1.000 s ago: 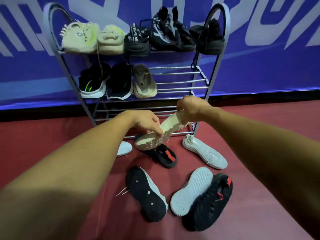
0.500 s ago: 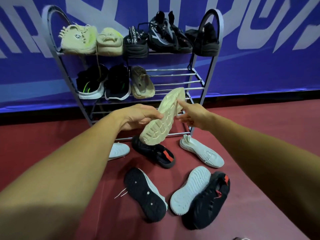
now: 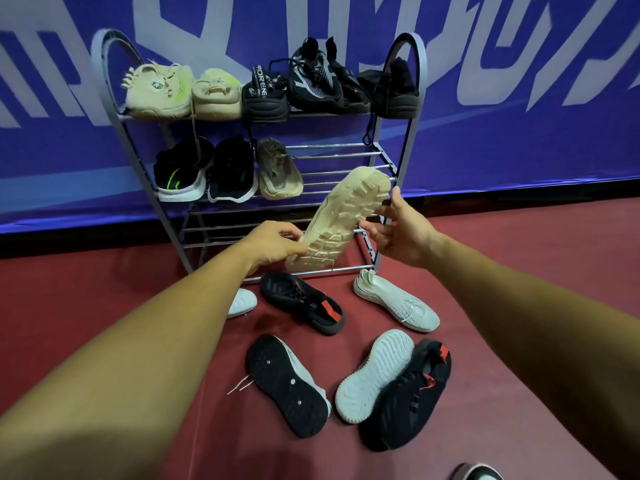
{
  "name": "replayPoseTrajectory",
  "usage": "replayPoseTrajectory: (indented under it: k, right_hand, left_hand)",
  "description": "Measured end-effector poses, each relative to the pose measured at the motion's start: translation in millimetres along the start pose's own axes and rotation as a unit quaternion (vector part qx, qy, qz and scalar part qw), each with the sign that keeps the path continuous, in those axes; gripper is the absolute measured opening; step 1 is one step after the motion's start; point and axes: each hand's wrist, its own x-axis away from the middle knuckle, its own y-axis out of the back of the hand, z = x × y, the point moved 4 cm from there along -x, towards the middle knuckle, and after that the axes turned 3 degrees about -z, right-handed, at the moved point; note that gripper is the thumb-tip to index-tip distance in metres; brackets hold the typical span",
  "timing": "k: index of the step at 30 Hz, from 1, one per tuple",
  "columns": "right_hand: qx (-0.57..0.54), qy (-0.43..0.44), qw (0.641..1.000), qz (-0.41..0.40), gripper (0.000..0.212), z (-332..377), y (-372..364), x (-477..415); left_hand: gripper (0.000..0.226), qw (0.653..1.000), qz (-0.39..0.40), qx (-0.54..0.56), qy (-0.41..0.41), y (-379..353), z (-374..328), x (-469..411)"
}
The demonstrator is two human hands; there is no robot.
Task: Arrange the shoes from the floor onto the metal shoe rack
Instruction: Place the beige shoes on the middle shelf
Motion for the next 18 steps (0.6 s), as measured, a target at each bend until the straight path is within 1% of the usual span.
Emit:
replayPoseTrajectory:
  k: [2, 4, 7, 9, 11, 13, 15, 16, 18]
  right_hand:
    - [0.009, 0.0, 1.0, 0.026, 0.059, 1.6, 0.5, 1.9]
    - [0.04, -0.011, 0.997, 0.064, 0.053, 1.8, -1.2, 5.0]
    - [0.093, -0.028, 0.988, 0.118, 0.031, 0.2, -4.2, 8.6]
    - [0.111, -0.028, 0.986, 0.122, 0.023, -0.8, -4.4, 8.5]
    - [0.107, -0.015, 0.988, 0.109, 0.018, -0.7, -2.4, 5.3]
    - [0.086, -0.002, 0.991, 0.106, 0.028, 1.3, -2.3, 4.6]
    - [0.066, 0.011, 0.992, 0.109, 0.036, 2.7, -2.9, 3.3]
    - [0.064, 0.016, 0.992, 0.11, 0.036, 2.9, -3.3, 3.3]
    - [0.07, 0.016, 0.99, 0.118, 0.04, 2.1, -4.4, 4.3]
  left_hand:
    - [0.02, 1.0, -0.021, -0.007, 0.002, 2.7, 2.2, 0.3]
    - [0.023, 0.999, -0.046, 0.003, -0.007, 5.4, 2.8, -0.5]
    - [0.027, 0.997, -0.068, 0.013, -0.02, 6.0, -1.0, -0.5]
    - [0.031, 0.996, -0.08, 0.017, -0.02, 6.1, -2.6, -2.3]
    - [0.033, 0.994, -0.095, 0.047, -0.005, 5.6, -4.5, -3.8]
    - [0.035, 0.992, -0.104, 0.07, 0.028, 2.2, -5.7, -6.7]
    - [0.027, 0.987, -0.094, 0.111, 0.065, -4.2, -9.6, -7.3]
    - [0.024, 0.982, -0.079, 0.146, 0.089, -7.9, -11.5, -6.1]
    - [0.024, 0.967, -0.039, 0.211, 0.134, -13.4, -13.9, -3.0]
